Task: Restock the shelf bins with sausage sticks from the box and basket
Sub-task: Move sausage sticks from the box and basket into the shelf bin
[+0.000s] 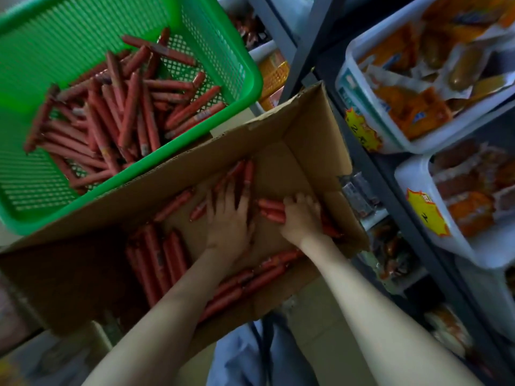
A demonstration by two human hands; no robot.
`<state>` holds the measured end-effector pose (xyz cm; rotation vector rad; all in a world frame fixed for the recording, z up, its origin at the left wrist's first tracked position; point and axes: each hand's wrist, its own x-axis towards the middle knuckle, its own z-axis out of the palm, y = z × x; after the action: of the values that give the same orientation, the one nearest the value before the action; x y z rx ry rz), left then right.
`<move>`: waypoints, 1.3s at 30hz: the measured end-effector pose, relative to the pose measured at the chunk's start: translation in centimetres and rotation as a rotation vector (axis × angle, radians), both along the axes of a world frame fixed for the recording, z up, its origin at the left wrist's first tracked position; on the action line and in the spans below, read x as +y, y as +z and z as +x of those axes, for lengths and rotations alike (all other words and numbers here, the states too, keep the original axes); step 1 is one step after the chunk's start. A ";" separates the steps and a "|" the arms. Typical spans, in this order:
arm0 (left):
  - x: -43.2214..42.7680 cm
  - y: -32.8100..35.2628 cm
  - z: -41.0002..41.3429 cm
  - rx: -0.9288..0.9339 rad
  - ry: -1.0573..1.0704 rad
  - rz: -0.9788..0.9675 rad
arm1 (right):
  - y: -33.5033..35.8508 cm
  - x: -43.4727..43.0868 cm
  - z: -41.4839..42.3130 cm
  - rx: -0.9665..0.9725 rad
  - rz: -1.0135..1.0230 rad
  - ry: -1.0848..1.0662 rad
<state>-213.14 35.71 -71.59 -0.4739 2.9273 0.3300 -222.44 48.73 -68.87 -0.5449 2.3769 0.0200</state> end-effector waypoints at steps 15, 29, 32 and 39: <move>-0.7 8.6 -1.4 -0.409 0.386 0.495 | 10.6 0.8 0.2 -0.081 -0.639 -0.401; 2.9 48.9 -8.3 -0.242 0.020 1.876 | 50.1 5.6 0.1 -0.346 -1.514 -0.975; 5.4 54.5 -10.3 -0.294 -0.233 1.832 | 56.1 9.0 0.9 -0.263 -1.687 -0.984; 15.7 66.7 -12.2 -0.262 -0.769 1.719 | 66.9 17.9 4.3 0.333 -1.784 -0.817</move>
<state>-225.30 51.43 -4.88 0.7290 1.4025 1.9560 -218.17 66.66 -1.94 -0.1913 2.0918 -2.5890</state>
